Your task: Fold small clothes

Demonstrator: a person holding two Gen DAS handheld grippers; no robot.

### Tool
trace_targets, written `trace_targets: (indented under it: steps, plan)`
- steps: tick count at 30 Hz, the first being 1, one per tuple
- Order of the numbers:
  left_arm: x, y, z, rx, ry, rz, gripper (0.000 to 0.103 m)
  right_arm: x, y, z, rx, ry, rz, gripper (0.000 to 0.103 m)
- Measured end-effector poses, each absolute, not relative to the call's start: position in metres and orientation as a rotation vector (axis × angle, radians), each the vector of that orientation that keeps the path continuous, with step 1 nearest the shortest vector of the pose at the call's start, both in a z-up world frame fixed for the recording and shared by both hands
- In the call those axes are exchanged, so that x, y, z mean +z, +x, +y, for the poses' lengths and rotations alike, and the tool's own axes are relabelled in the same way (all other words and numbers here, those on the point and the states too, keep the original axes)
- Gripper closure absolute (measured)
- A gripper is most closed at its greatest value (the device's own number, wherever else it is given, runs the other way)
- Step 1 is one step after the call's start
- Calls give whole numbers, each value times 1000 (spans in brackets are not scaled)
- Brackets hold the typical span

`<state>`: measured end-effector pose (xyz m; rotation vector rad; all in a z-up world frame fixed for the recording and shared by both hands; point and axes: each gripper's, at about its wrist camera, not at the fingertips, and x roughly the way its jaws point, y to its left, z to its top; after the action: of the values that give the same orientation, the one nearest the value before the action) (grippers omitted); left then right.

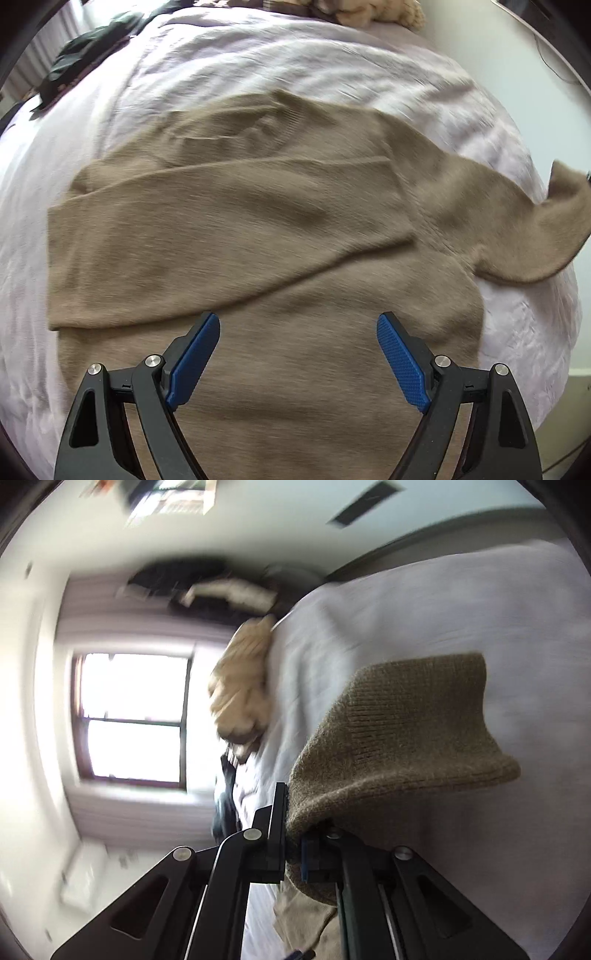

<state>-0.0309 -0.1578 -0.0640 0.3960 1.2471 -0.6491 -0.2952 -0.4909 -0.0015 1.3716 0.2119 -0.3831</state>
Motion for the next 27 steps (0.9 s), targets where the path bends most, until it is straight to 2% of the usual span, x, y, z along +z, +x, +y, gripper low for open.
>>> trace_targets:
  steps: [5, 10, 15, 20, 24, 27]
  plan:
    - [-67, -11, -123, -579, 333, 1238, 15, 32, -203, -457, -239, 1188, 368, 97]
    - [-68, 12, -79, -505, 273, 1233, 15, 38, -104, -398, -75, 1020, 549, 97]
    - [-75, 39, -38, -423, 205, 1228, 15, 4, -20, -318, 30, 841, 817, 97]
    - [-85, 58, -9, -383, 159, 1233, 15, -59, 0, -262, 33, 783, 1019, 97]
    - [-92, 68, -5, -393, 133, 1233, 15, -102, 8, -253, -27, 829, 1157, 91]
    - [-91, 72, -4, -426, 108, 1221, 15, -107, -3, -252, -66, 824, 1167, 67]
